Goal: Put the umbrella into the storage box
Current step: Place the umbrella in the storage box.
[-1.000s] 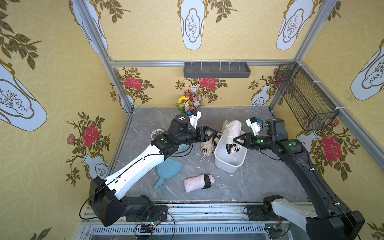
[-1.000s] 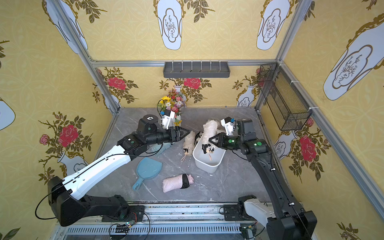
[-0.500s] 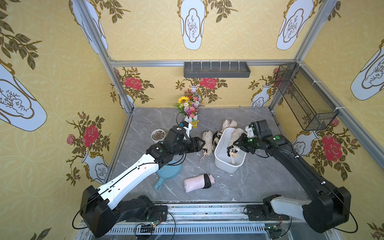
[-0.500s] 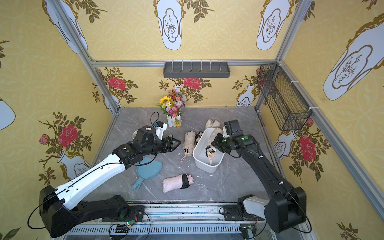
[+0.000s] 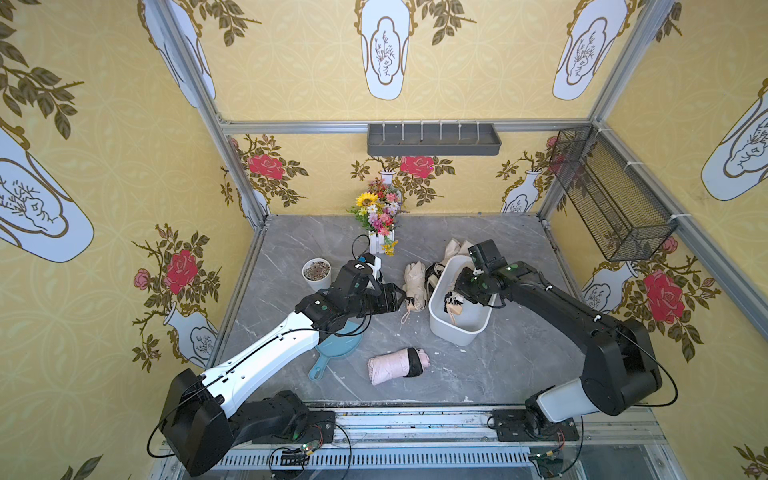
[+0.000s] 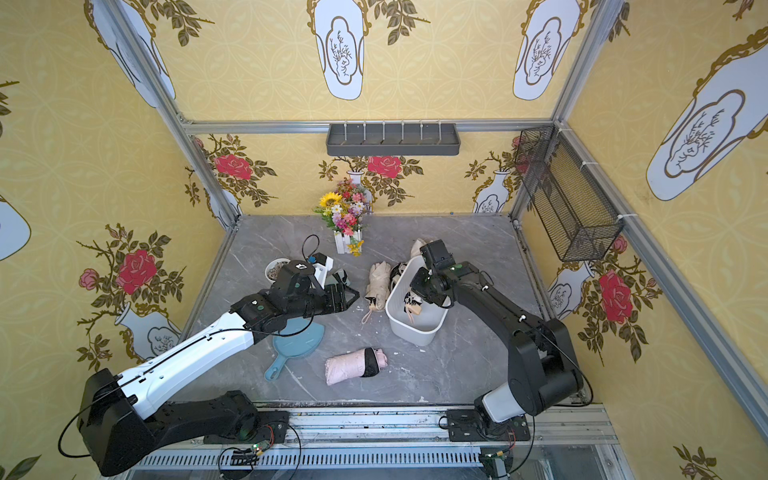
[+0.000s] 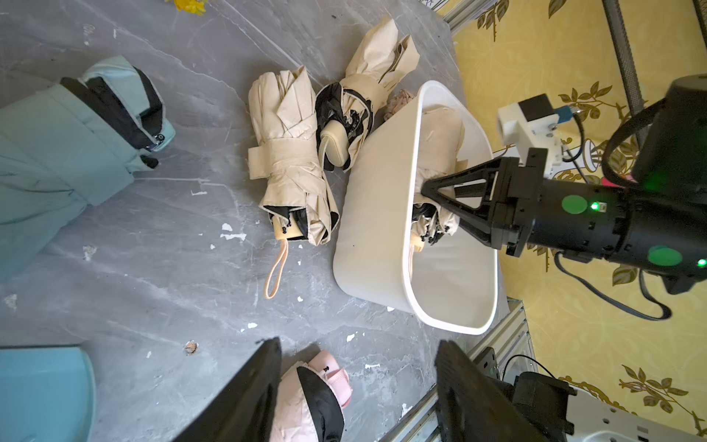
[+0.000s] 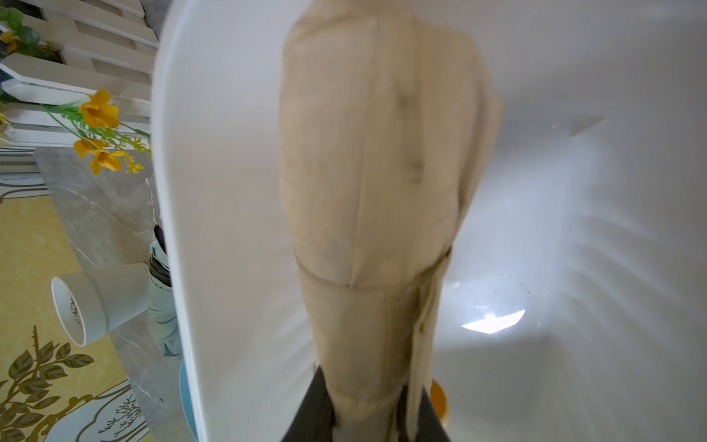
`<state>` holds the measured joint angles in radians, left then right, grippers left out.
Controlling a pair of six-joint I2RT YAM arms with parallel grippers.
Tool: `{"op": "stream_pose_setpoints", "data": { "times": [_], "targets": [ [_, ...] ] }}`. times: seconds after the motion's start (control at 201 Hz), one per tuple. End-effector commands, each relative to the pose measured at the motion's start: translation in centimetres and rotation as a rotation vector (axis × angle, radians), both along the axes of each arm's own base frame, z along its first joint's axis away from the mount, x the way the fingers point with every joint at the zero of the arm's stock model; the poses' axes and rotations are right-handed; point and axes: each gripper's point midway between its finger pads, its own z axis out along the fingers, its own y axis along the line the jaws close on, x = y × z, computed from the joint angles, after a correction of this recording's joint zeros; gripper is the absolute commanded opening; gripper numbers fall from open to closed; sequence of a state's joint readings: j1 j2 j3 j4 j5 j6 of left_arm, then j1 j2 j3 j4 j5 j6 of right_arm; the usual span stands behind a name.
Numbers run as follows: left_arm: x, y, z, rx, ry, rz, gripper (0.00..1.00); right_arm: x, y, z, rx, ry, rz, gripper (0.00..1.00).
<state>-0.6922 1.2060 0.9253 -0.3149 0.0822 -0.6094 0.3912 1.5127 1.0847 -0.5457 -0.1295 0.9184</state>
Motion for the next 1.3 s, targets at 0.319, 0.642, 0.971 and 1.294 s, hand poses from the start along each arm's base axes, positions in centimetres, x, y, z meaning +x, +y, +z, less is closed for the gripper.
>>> {"op": "stream_pose_setpoints", "data": {
  "times": [0.319, 0.642, 0.971, 1.294],
  "targets": [
    [0.5, -0.1, 0.0, 0.002, -0.023, -0.017, 0.69, 2.3, 0.4, -3.1, -0.044, 0.016, -0.065, 0.39],
    [0.6, 0.1, -0.3, 0.013, -0.006, -0.010, 0.70, 1.3, -0.6, 0.1, -0.078, -0.044, -0.027, 0.64],
    [0.4, 1.4, -1.0, 0.059, 0.017, 0.039, 0.71, -2.6, -4.7, 7.5, -0.167, -0.175, 0.272, 0.72],
    [1.4, -0.2, -1.3, 0.046, 0.052, 0.017, 0.71, -2.2, -17.4, 8.5, -0.349, -0.180, 0.275, 0.72]
  ]
}}
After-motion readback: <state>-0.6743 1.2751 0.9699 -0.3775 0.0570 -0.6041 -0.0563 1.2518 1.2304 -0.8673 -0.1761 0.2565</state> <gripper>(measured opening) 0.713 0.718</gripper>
